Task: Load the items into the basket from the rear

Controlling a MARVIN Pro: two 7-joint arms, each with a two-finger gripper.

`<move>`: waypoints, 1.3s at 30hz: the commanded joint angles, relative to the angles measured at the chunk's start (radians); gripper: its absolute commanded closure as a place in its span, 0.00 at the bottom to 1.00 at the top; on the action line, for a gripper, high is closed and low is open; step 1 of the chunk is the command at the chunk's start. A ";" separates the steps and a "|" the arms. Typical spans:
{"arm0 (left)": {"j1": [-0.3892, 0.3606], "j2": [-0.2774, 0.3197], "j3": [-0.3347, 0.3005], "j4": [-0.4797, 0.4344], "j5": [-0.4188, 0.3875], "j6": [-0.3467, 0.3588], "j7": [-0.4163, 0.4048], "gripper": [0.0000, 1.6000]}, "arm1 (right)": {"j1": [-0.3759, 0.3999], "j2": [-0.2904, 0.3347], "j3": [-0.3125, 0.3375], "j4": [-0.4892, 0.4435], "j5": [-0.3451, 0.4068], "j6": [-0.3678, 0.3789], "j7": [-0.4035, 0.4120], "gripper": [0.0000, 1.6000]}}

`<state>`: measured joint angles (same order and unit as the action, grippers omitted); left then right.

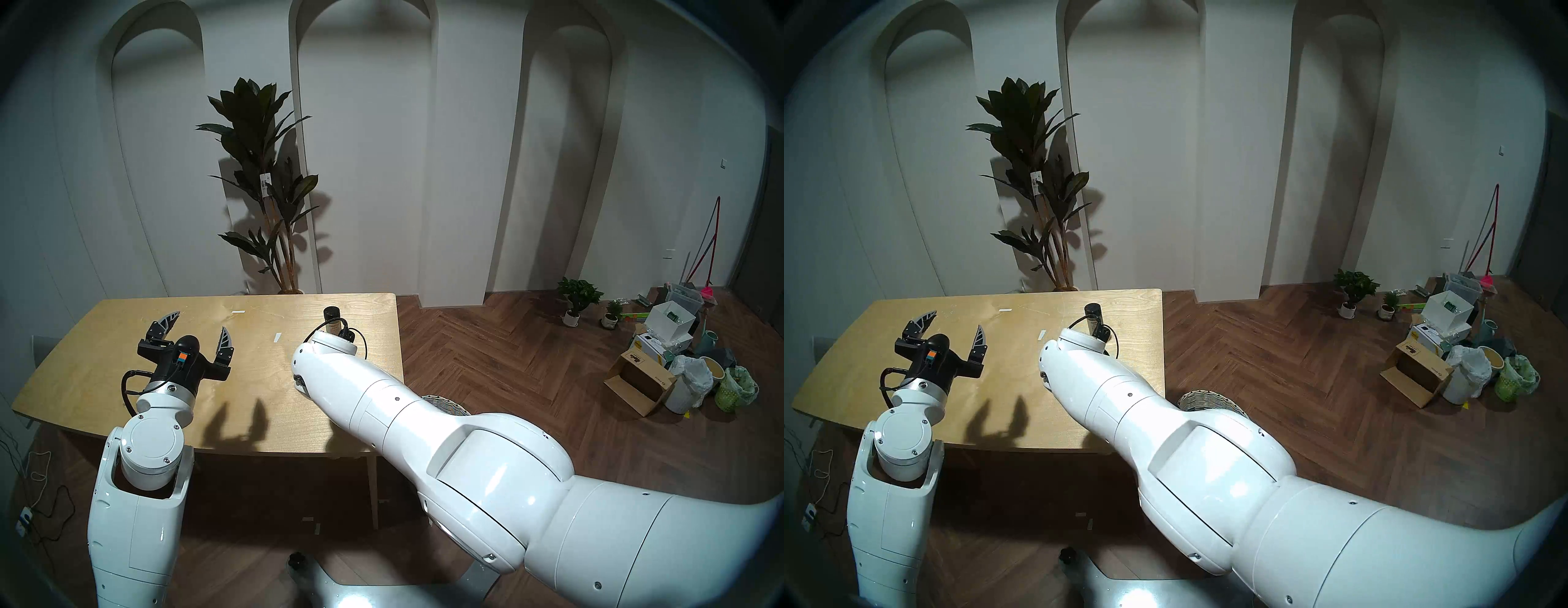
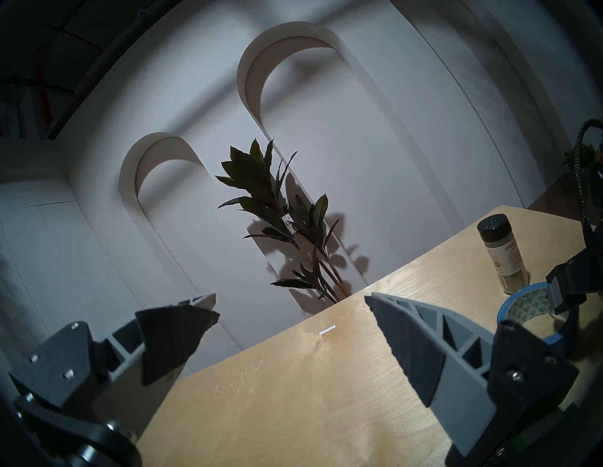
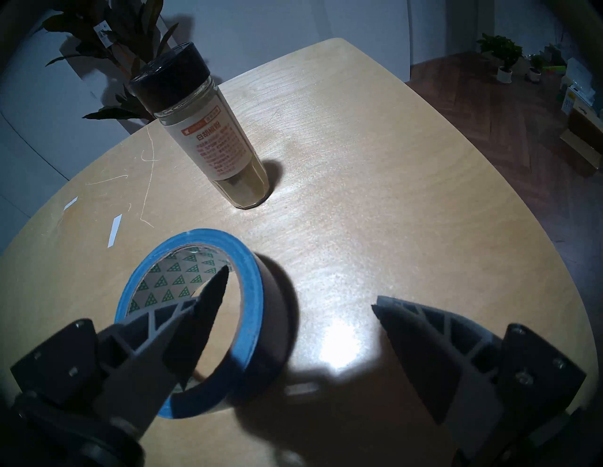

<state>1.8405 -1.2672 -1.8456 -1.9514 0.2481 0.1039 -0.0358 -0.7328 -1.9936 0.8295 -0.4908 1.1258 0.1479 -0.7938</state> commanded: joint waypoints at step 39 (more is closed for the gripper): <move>-0.020 0.016 -0.020 -0.012 -0.038 0.056 -0.027 0.00 | 0.059 -0.014 -0.120 0.044 0.091 -0.110 0.057 1.00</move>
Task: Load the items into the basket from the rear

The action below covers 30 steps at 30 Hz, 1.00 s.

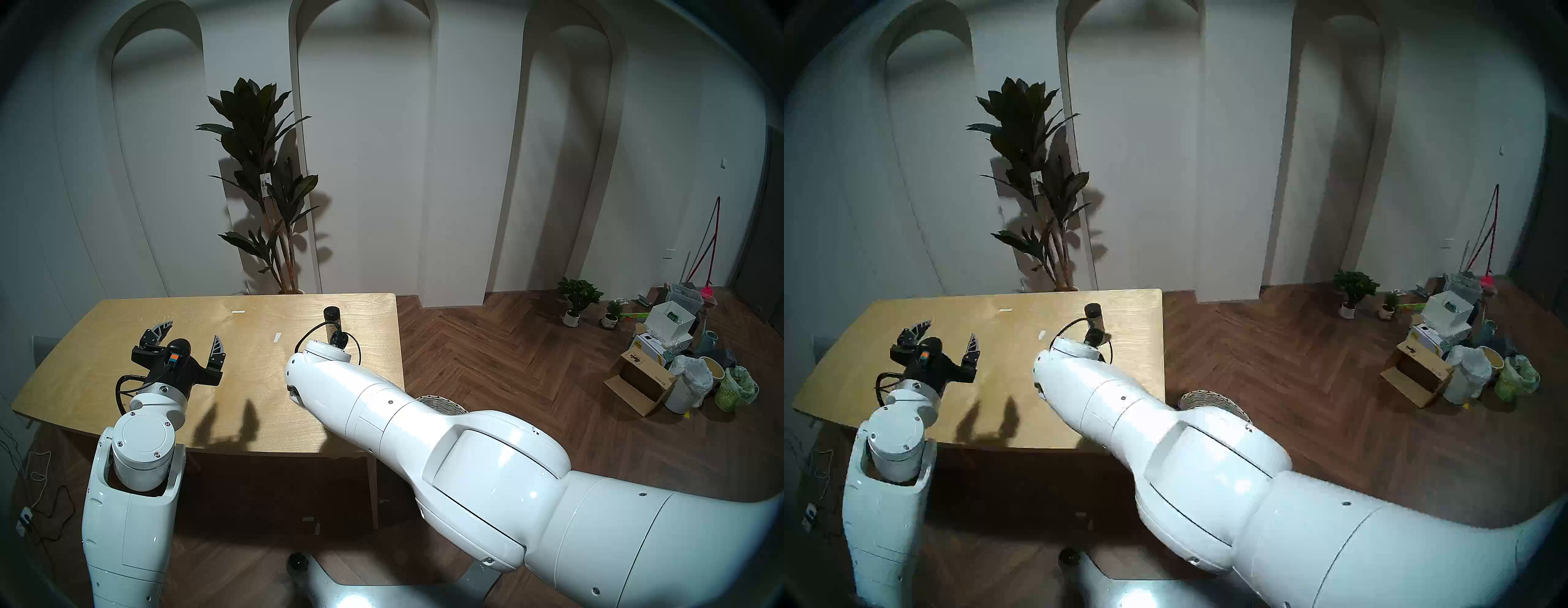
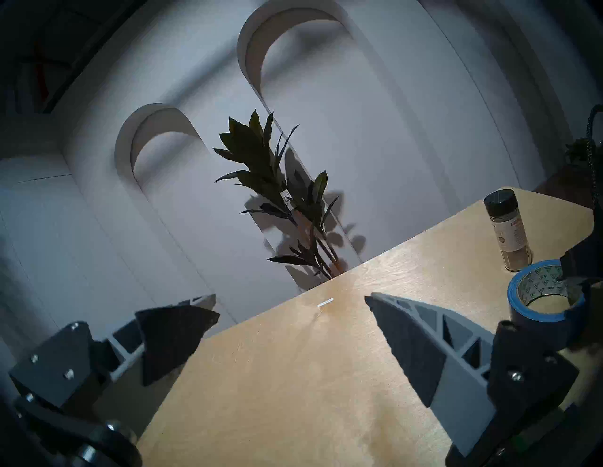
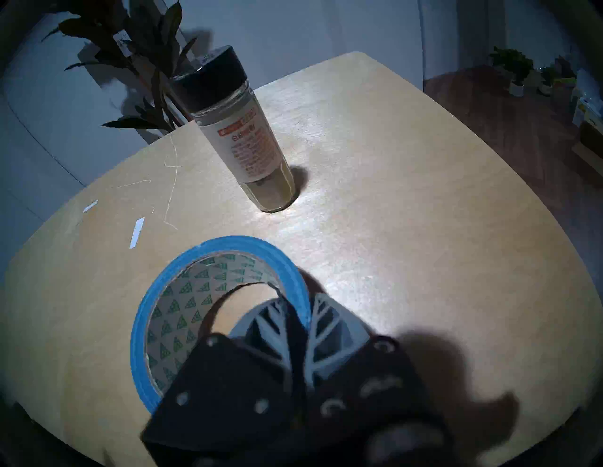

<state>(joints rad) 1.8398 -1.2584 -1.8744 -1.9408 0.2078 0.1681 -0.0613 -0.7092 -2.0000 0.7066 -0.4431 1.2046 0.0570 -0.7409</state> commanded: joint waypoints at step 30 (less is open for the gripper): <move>-0.108 0.014 0.153 -0.075 0.070 0.035 0.013 0.00 | 0.044 0.043 0.074 -0.130 0.151 -0.088 -0.247 1.00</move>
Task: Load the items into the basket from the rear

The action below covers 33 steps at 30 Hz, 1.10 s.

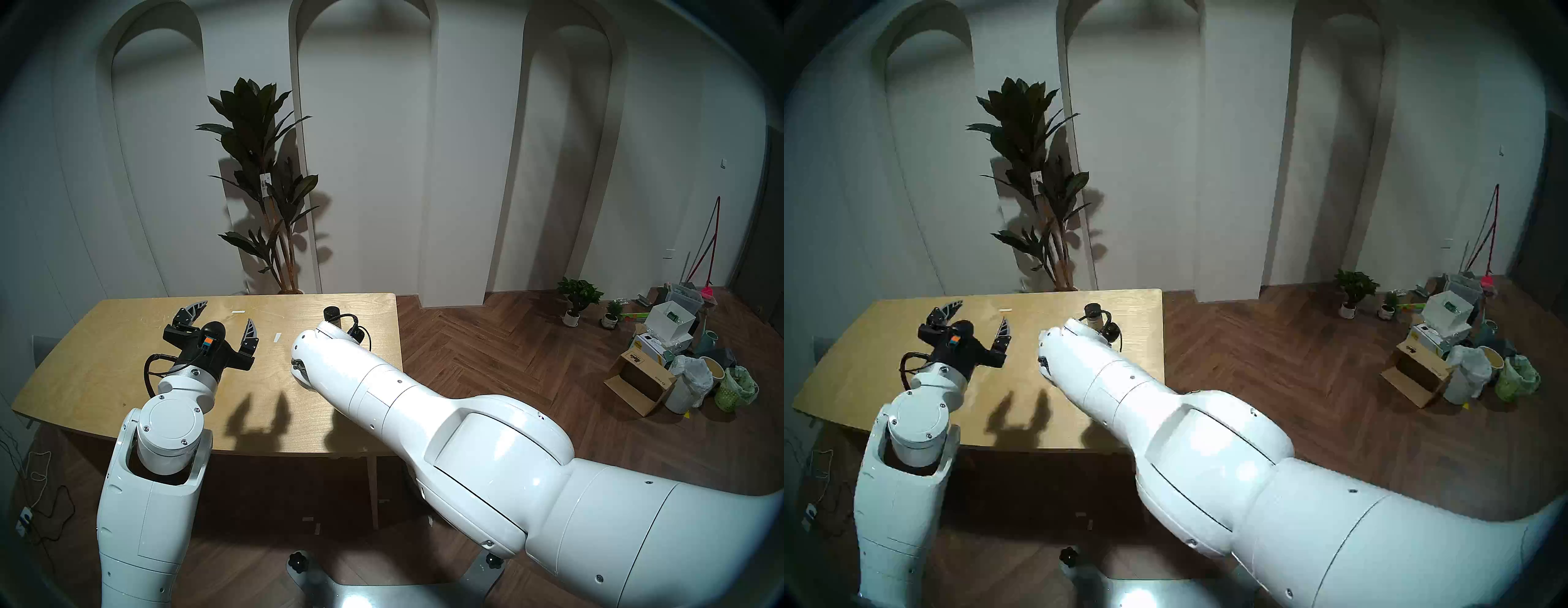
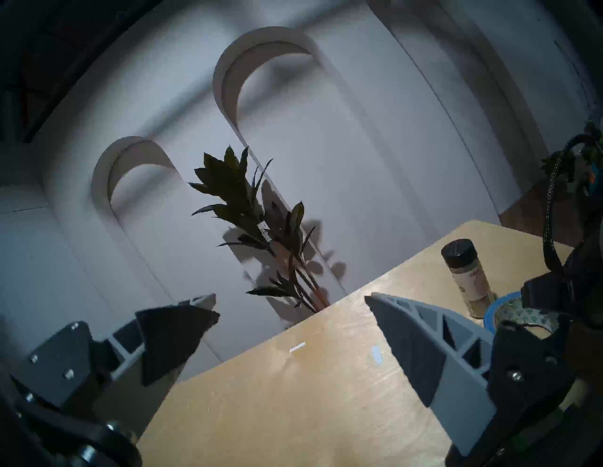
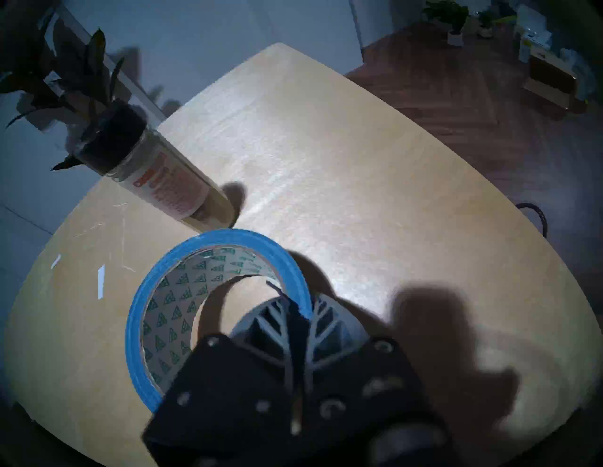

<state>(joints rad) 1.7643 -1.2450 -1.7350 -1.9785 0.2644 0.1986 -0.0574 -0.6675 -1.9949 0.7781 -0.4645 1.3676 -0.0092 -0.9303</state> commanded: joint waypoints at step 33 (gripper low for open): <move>-0.162 -0.022 0.172 0.055 0.052 0.017 0.028 0.00 | -0.092 0.452 0.021 -0.401 -0.147 -0.015 -0.065 1.00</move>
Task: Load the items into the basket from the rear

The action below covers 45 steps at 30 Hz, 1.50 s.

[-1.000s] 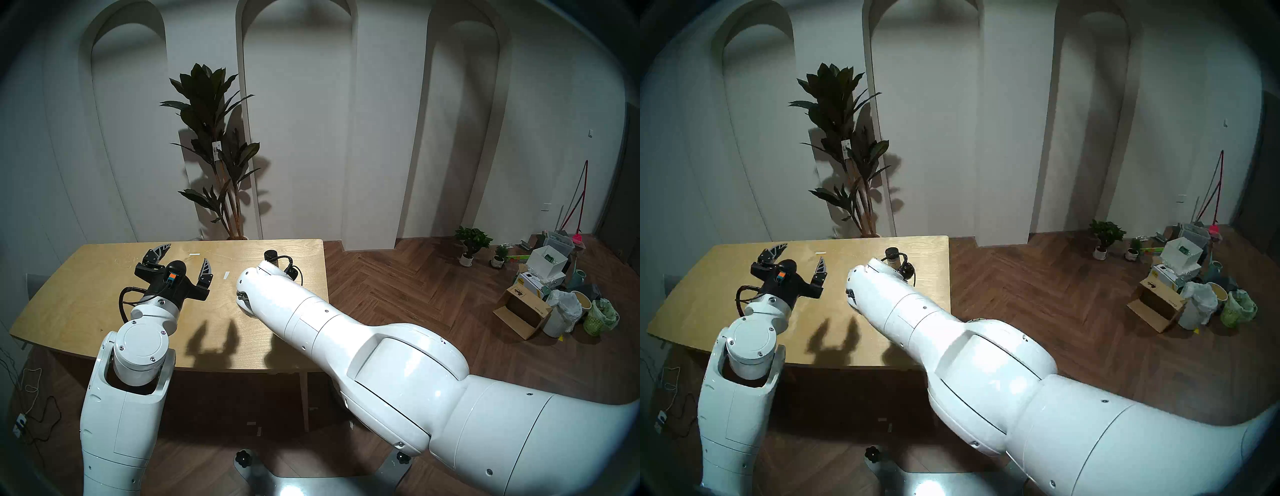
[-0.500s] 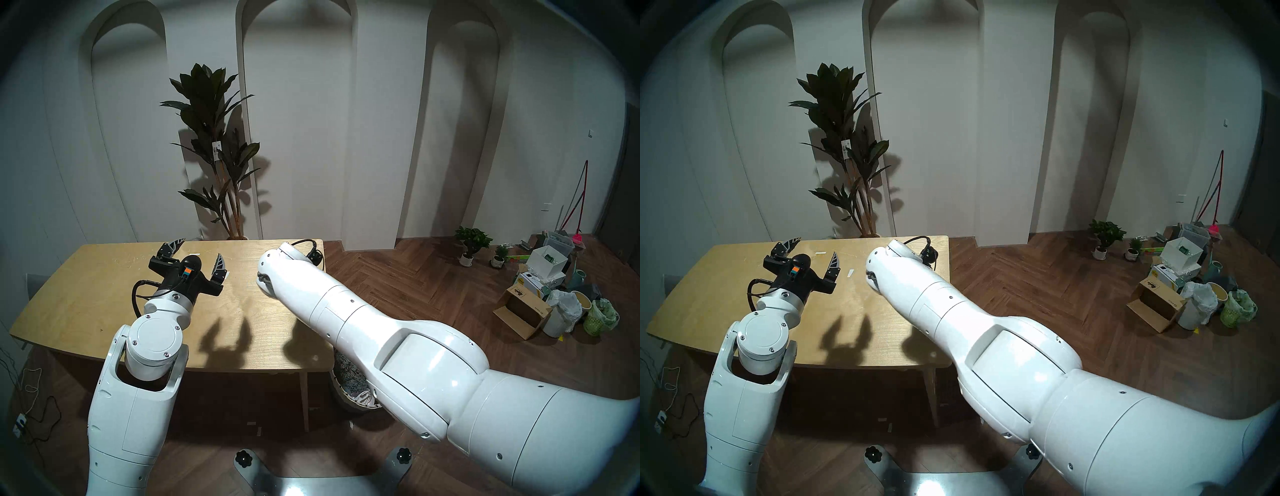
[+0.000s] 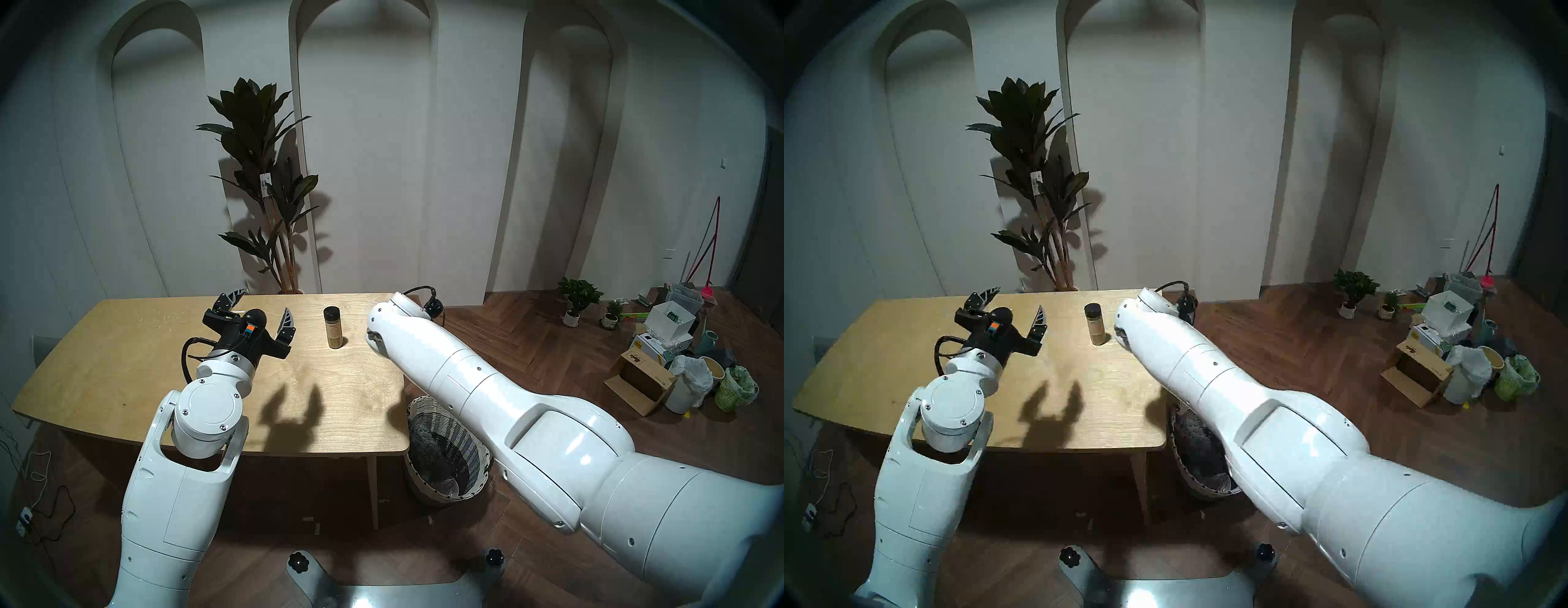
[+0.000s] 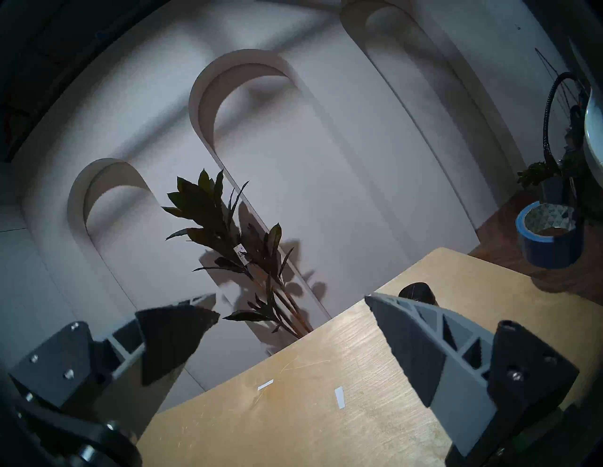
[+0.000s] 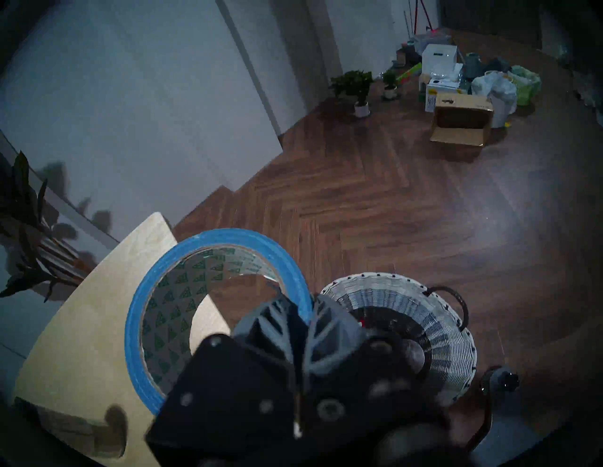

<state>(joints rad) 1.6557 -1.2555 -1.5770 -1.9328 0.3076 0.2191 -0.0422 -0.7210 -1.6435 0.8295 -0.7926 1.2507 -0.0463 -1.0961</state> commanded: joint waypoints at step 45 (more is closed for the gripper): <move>-0.116 -0.057 0.100 0.077 0.060 0.021 0.042 0.00 | 0.075 -0.018 -0.109 0.602 -0.066 -0.172 0.587 0.00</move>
<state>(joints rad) 1.5785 -1.3107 -1.4815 -1.8519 0.3663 0.2432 0.0023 -0.6824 -1.6498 0.7079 -0.2130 1.1765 -0.1842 -0.5358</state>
